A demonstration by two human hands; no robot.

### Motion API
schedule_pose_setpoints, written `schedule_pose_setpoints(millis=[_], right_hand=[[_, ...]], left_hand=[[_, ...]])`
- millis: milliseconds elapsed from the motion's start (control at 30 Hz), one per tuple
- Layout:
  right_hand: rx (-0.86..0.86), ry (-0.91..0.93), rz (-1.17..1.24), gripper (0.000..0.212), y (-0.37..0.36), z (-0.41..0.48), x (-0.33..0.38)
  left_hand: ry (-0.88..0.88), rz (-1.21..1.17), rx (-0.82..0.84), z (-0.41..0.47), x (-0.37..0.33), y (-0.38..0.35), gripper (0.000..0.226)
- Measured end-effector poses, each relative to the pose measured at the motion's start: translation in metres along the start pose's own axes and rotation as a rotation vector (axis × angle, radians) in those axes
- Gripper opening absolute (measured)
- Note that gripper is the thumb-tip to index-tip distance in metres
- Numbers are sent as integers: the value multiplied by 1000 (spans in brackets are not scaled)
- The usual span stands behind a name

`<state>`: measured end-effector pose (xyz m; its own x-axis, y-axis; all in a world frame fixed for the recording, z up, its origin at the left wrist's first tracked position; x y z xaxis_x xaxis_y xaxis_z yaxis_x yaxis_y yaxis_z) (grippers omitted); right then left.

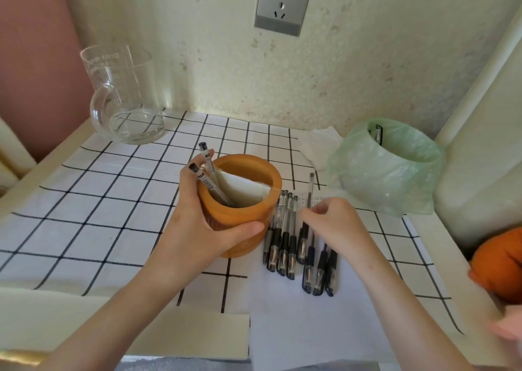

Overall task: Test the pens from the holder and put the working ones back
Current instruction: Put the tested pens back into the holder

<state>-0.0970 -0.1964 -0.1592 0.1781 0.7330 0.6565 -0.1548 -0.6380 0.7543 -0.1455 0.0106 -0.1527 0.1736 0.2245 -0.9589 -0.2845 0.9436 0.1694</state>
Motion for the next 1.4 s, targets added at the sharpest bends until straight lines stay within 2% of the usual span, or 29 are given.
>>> schedule_pose_setpoints(millis=[100,167,233,300,333,400,500,600,733,800,867,933,1033,1200,1267,1400], right_hand=[[-116,108,316,5,15,-5,15],[-183,227,642,14,29,-14,33],[-237,368,857,16,41,-26,48],[-254,486,931,13,47,-35,59],[-242,535,930,13,48,-39,63],[-166,597,880,12,43,-45,69],[-66,614,626,8,27,-46,70],[-46,591,394,16,14,-43,67],[-164,408,366,23,27,-30,54],[-203,288,111,23,36,-14,32],[-146,129,-205,34,40,0,6],[-57,23,-348,41,39,4,-12],[50,-16,-405,52,32,2,-19],[73,-12,-359,36,20,2,-15],[71,-14,-338,28,19,2,-14],[-7,17,-295,47,24,1,-10]], left_hand=[[-12,2,20,1,1,1,104],[5,0,37,4,1,2,106],[-7,1,58,2,-1,3,105],[31,-24,99,1,-5,4,95],[60,-54,118,4,-3,5,82],[93,-94,82,17,1,3,50],[112,-153,-84,28,7,2,19],[29,-132,-36,10,-5,2,26],[33,-159,-99,14,-7,5,19],[60,-184,-122,19,-5,4,18],[69,-216,-146,19,-5,4,23],[80,-223,-161,20,-5,3,29],[103,-211,-177,21,-4,1,26],[131,-246,-173,20,-3,1,39],[115,-212,-157,19,-4,1,37],[115,-188,-147,19,-5,1,32]])
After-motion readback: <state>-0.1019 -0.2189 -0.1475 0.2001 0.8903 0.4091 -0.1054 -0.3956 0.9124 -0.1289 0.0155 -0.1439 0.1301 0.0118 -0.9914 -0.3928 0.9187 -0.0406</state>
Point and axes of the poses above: each hand's wrist, its own z-axis towards the middle knuckle, its own y-axis out of the back of the hand, x = y × z, the point moved 1 cm from there along z, towards the middle knuckle, and after that the axes turned 13 degrees about -x, right-handed, at the moved point
